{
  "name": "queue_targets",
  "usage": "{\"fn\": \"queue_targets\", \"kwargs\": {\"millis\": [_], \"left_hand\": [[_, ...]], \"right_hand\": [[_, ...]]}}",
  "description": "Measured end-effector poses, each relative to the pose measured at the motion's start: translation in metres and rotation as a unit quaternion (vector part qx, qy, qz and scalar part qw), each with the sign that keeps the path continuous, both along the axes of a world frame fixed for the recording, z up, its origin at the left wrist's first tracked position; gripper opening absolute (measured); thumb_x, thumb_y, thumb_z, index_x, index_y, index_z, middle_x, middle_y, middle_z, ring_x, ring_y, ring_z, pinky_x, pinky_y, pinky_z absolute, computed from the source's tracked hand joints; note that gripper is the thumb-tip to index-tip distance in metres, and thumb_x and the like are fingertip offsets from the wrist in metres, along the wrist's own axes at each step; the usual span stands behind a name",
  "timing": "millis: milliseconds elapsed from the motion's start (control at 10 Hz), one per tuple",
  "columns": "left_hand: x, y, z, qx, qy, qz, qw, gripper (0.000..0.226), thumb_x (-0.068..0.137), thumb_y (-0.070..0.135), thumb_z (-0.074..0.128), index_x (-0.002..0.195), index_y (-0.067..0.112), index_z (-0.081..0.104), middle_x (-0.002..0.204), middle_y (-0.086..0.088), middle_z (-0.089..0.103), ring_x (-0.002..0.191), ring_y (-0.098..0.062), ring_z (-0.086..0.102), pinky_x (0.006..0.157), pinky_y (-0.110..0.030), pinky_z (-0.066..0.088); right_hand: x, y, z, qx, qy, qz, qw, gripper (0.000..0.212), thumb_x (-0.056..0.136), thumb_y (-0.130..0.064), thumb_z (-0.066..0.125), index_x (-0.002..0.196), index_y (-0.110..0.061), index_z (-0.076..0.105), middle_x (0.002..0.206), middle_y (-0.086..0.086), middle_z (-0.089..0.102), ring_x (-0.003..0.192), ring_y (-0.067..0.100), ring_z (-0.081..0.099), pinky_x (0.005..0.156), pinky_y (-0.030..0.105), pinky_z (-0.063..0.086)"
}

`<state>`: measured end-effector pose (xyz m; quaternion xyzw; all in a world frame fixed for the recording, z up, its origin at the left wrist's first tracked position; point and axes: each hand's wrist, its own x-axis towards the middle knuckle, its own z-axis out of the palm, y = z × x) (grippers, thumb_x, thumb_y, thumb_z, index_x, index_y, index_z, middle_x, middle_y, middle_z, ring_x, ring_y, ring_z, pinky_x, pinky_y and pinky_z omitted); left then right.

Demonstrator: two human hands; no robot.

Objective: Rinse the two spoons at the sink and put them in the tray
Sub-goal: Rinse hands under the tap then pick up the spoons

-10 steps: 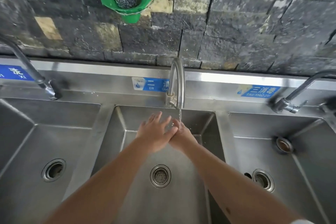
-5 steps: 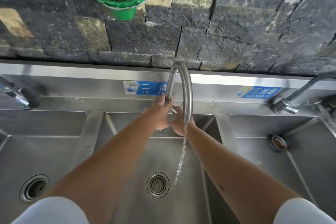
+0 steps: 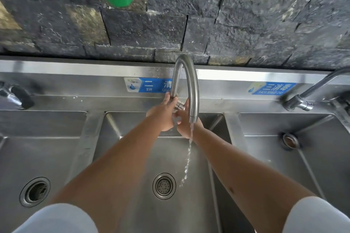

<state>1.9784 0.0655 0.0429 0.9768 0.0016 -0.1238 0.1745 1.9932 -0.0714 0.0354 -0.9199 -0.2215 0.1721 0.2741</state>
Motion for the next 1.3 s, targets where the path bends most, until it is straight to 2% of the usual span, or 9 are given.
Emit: {"fn": "queue_targets", "kwargs": {"millis": [100, 200, 300, 500, 600, 700, 900, 1000, 1300], "left_hand": [[0.001, 0.001, -0.003, -0.023, 0.017, 0.0, 1.0, 0.1, 0.079, 0.011, 0.06, 0.151, 0.037, -0.004, 0.159, 0.002, -0.023, 0.111, -0.033, 0.062, 0.066, -0.031, 0.054], [0.005, 0.002, 0.001, -0.01, 0.056, -0.029, 0.998, 0.089, 0.083, 0.03, 0.061, 0.152, 0.032, 0.004, 0.161, -0.002, -0.019, 0.139, -0.038, 0.034, 0.101, -0.047, 0.046], [-0.003, -0.002, 0.011, 0.012, 0.065, -0.036, 0.997, 0.089, 0.082, 0.034, 0.059, 0.152, 0.035, 0.002, 0.162, -0.002, -0.016, 0.137, -0.037, 0.038, 0.104, -0.047, 0.044], [-0.07, -0.016, 0.013, 0.074, 0.059, -0.029, 0.995, 0.089, 0.083, 0.055, 0.05, 0.151, 0.031, -0.001, 0.163, -0.007, -0.007, 0.147, -0.035, 0.012, 0.113, -0.057, 0.025], [-0.113, -0.029, 0.008, 0.074, 0.06, -0.016, 0.995, 0.083, 0.087, 0.063, 0.038, 0.152, 0.03, -0.004, 0.163, -0.007, -0.009, 0.148, -0.034, 0.007, 0.115, -0.059, 0.018], [-0.157, -0.042, 0.004, 0.048, 0.059, 0.009, 0.997, 0.08, 0.087, 0.068, 0.031, 0.151, 0.033, -0.002, 0.162, -0.005, -0.011, 0.149, -0.032, 0.002, 0.116, -0.058, 0.014], [-0.24, -0.063, -0.018, 0.058, 0.079, 0.036, 0.995, 0.085, 0.074, 0.079, 0.017, 0.149, 0.041, 0.004, 0.163, -0.004, -0.012, 0.149, -0.031, -0.005, 0.116, -0.055, 0.008], [-0.265, -0.072, -0.028, 0.048, 0.113, 0.049, 0.991, 0.088, 0.071, 0.086, 0.01, 0.148, 0.045, 0.005, 0.162, -0.004, -0.014, 0.148, -0.032, -0.01, 0.115, -0.057, 0.003], [-0.268, -0.135, -0.023, 0.041, 0.131, -0.003, 0.99, 0.087, 0.072, 0.084, 0.009, 0.148, 0.043, 0.002, 0.163, -0.004, -0.006, 0.149, -0.031, -0.004, 0.115, -0.054, 0.008]], "right_hand": [[0.005, -0.008, 0.008, -0.115, -0.028, 0.058, 0.991, 0.056, 0.096, -0.003, 0.048, 0.149, -0.014, 0.036, 0.155, 0.018, 0.034, 0.125, 0.029, 0.052, 0.093, 0.014, 0.046], [0.005, -0.017, 0.024, -0.149, 0.016, 0.063, 0.987, 0.061, 0.089, 0.006, 0.05, 0.143, -0.022, 0.046, 0.158, 0.015, 0.029, 0.126, 0.033, 0.053, 0.089, 0.036, 0.053], [-0.001, -0.034, 0.032, -0.155, 0.029, 0.08, 0.984, 0.082, 0.08, 0.013, 0.044, 0.148, -0.031, 0.034, 0.155, 0.005, 0.036, 0.107, 0.022, 0.058, 0.066, 0.025, 0.05], [-0.051, -0.052, 0.028, -0.16, 0.061, 0.09, 0.981, 0.096, 0.077, 0.013, 0.048, 0.154, -0.036, 0.017, 0.163, -0.018, -0.012, 0.136, 0.03, 0.045, 0.082, 0.033, 0.058], [-0.088, -0.058, 0.02, -0.146, 0.083, 0.087, 0.982, 0.092, 0.081, 0.006, 0.051, 0.155, -0.031, 0.012, 0.163, -0.014, -0.015, 0.14, 0.03, 0.041, 0.087, 0.031, 0.054], [-0.133, -0.067, 0.013, -0.179, 0.087, 0.08, 0.977, 0.087, 0.084, -0.019, 0.056, 0.155, -0.031, 0.008, 0.164, -0.008, -0.012, 0.142, 0.029, 0.036, 0.097, 0.043, 0.05], [-0.21, -0.101, -0.019, -0.273, 0.11, 0.092, 0.951, 0.108, 0.069, -0.072, 0.055, 0.153, -0.039, -0.006, 0.161, -0.004, -0.027, 0.15, 0.031, -0.013, 0.117, 0.06, 0.006], [-0.235, -0.113, -0.028, -0.281, 0.147, 0.096, 0.944, 0.114, 0.067, -0.075, 0.057, 0.15, -0.043, -0.015, 0.159, -0.003, -0.033, 0.149, 0.038, -0.013, 0.116, 0.061, 0.004], [-0.256, -0.175, -0.021, -0.241, 0.134, 0.018, 0.961, 0.098, 0.079, -0.063, 0.054, 0.153, -0.035, -0.004, 0.165, 0.0, -0.017, 0.151, 0.031, -0.007, 0.118, 0.056, 0.009]]}}
